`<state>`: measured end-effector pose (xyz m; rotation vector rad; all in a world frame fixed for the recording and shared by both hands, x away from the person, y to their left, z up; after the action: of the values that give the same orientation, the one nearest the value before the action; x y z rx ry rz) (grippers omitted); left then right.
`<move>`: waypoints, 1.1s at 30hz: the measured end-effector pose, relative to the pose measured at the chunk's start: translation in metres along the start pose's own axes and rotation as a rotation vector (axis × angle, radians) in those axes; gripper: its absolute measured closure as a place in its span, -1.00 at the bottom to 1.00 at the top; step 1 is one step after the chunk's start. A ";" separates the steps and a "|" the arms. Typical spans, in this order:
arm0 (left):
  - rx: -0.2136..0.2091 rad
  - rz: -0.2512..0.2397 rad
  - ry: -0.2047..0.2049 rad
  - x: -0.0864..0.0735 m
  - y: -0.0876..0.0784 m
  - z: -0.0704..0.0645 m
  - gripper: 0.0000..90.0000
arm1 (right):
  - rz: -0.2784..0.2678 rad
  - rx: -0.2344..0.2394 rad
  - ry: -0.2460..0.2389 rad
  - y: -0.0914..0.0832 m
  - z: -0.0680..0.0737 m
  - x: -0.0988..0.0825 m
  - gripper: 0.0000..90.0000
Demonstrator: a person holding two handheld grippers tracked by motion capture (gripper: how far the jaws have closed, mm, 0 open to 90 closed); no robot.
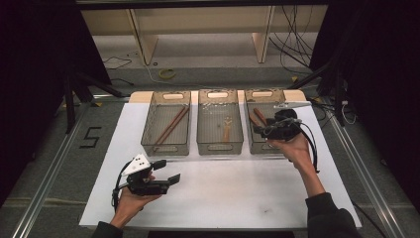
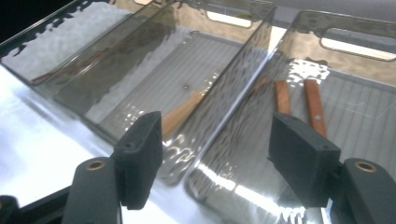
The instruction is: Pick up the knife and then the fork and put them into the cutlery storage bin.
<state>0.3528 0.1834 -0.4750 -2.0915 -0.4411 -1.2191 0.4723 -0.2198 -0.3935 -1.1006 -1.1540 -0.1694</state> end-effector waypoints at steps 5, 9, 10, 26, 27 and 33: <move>0.000 -0.001 -0.002 0.000 0.000 0.000 -0.57 | -0.020 0.014 -0.008 -0.004 0.012 -0.009 -0.24; -0.001 0.002 -0.001 0.000 0.000 0.000 -0.57 | -0.027 0.022 -0.017 -0.005 0.021 -0.016 -0.26; -0.001 0.000 0.000 0.000 0.000 0.000 -0.57 | -0.031 0.022 -0.022 -0.005 0.023 -0.017 -0.26; -0.005 0.012 -0.001 0.000 0.002 -0.001 -0.58 | -0.115 0.091 -0.028 -0.019 0.049 -0.047 -0.35; -0.006 0.013 -0.003 0.001 0.003 -0.001 -0.58 | -0.118 0.095 -0.029 -0.020 0.050 -0.049 -0.36; -0.011 0.015 0.001 0.000 0.003 -0.001 -0.58 | -0.139 0.115 -0.038 -0.024 0.061 -0.059 -0.39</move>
<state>0.3543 0.1807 -0.4755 -2.1000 -0.4185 -1.2166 0.3908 -0.2091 -0.4272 -0.9257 -1.2601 -0.1883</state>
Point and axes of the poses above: each handheld gripper's, and its own axes: y roughly forward along the jaws, x roughly out of its top, z roughly to its left, the point moved 2 cm from there along y, roughly forward along the jaws, and after that the axes turned 9 degrees about -y, right-handed, at the moved point
